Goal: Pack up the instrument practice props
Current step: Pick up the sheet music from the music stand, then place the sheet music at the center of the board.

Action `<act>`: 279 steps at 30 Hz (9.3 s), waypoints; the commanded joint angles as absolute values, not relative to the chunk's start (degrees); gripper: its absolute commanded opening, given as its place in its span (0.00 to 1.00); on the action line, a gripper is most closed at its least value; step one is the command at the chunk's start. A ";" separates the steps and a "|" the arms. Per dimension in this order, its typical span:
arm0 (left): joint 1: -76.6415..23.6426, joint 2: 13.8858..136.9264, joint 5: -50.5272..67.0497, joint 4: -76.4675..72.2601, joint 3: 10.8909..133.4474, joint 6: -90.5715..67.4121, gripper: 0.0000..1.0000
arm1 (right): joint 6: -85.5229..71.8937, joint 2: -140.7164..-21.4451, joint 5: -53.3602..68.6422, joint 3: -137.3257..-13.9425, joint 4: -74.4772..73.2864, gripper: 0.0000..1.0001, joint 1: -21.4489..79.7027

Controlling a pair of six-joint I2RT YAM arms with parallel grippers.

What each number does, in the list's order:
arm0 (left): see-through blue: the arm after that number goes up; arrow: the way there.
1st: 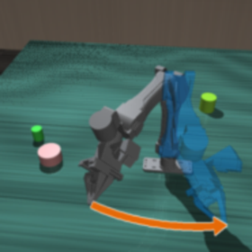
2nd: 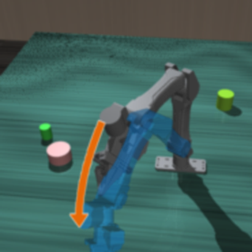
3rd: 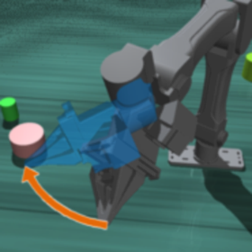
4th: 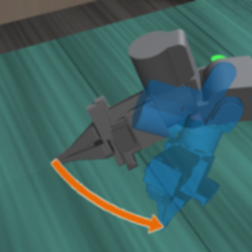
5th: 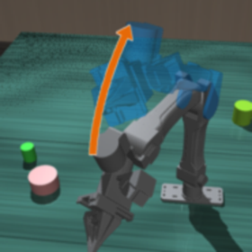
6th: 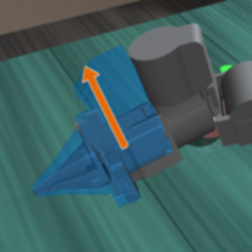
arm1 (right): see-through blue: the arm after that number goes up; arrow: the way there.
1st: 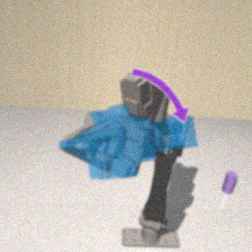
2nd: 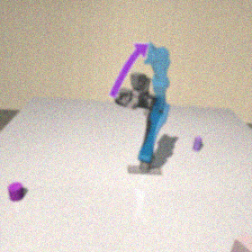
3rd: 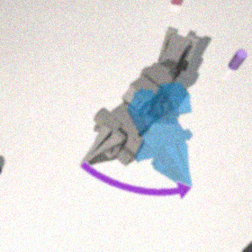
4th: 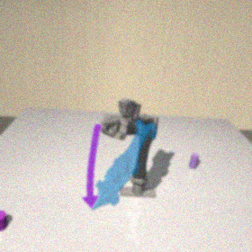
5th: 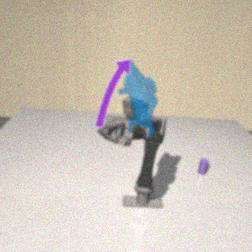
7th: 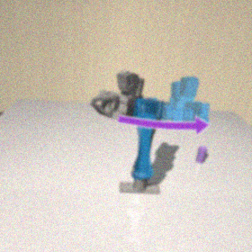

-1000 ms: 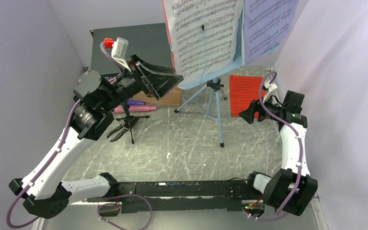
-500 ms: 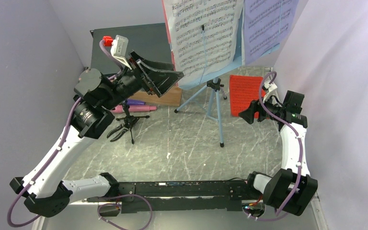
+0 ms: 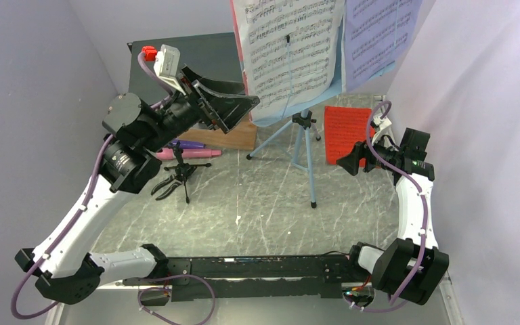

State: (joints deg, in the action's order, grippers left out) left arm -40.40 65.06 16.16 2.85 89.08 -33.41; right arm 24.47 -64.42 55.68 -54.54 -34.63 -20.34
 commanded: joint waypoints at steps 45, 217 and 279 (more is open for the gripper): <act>-40.25 66.17 18.27 -2.84 90.77 -33.24 0.81 | 25.93 -63.59 58.18 -54.93 -35.11 0.82 -20.64; -45.79 45.69 27.65 -11.39 40.20 -35.30 0.00 | 73.29 -66.25 80.38 -58.58 -72.85 0.98 -13.17; -51.27 58.53 45.35 21.75 55.24 -4.09 0.00 | 71.64 -67.12 83.65 -56.74 -69.10 0.99 -10.81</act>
